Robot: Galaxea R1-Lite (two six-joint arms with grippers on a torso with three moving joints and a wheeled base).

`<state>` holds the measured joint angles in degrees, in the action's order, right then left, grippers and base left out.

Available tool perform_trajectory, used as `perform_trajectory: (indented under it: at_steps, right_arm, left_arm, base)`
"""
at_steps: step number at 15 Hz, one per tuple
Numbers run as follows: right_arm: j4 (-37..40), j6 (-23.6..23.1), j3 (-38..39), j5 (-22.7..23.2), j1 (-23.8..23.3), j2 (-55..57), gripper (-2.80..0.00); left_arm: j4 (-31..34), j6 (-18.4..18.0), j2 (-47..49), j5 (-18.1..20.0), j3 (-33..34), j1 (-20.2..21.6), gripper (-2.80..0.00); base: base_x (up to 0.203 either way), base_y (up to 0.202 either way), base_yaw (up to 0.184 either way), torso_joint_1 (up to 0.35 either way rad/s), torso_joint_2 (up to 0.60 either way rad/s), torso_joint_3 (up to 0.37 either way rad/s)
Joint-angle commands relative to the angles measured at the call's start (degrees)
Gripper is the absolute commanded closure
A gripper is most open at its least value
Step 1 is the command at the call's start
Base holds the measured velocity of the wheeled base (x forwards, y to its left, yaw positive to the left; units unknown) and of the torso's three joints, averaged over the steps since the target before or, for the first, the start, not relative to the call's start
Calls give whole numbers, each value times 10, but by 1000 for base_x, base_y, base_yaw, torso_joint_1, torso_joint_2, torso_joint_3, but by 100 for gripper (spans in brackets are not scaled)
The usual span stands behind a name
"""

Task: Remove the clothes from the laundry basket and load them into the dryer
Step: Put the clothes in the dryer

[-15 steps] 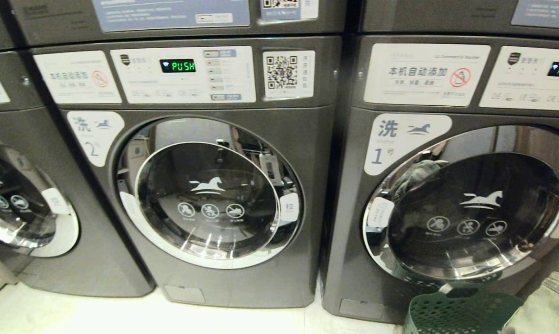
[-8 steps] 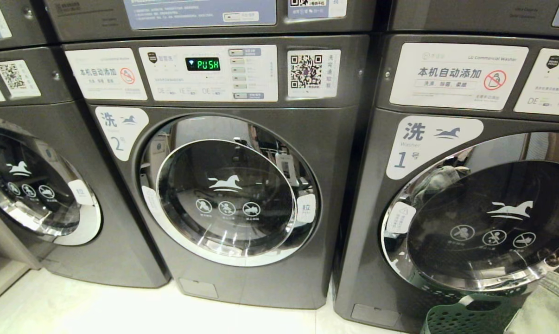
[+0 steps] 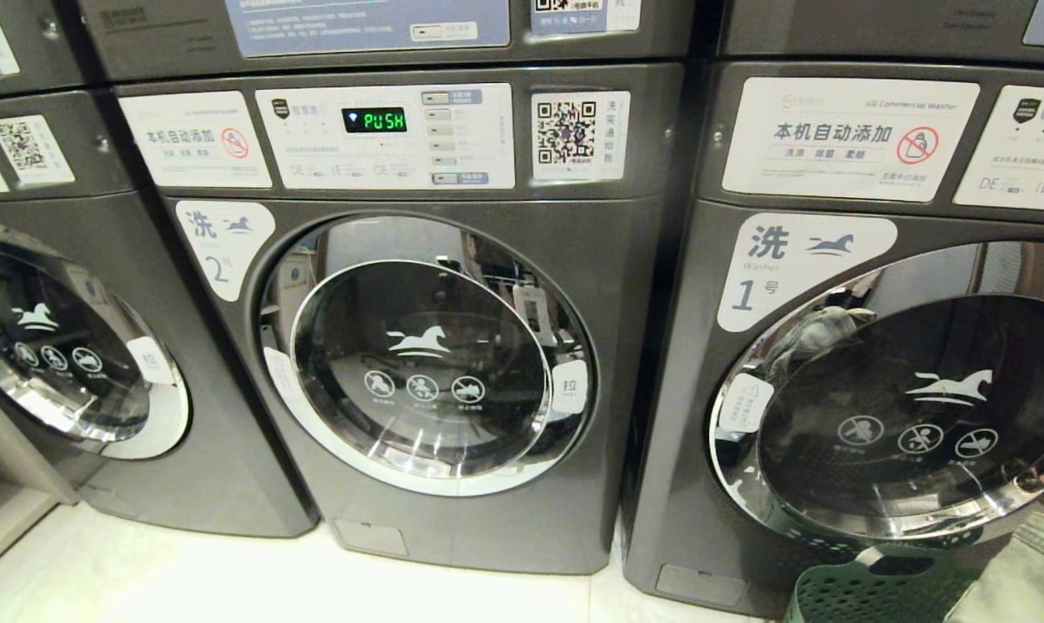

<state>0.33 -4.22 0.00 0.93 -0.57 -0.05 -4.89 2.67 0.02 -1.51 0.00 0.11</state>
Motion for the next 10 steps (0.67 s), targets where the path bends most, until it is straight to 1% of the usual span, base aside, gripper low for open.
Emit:
perform_trajectory:
  at_steps: [1,10]
  right_arm:
    - [0,-1,0,0,0,0,0]
    - [1,-1,0,0,0,0,0]
  left_arm:
    - [-1,0,-1,-1,17,0,0]
    - [-1,1,-1,-1,17,0,0]
  base:
    - [3,126,-1,2,2,2]
    - [0,194,-2,3,2,3]
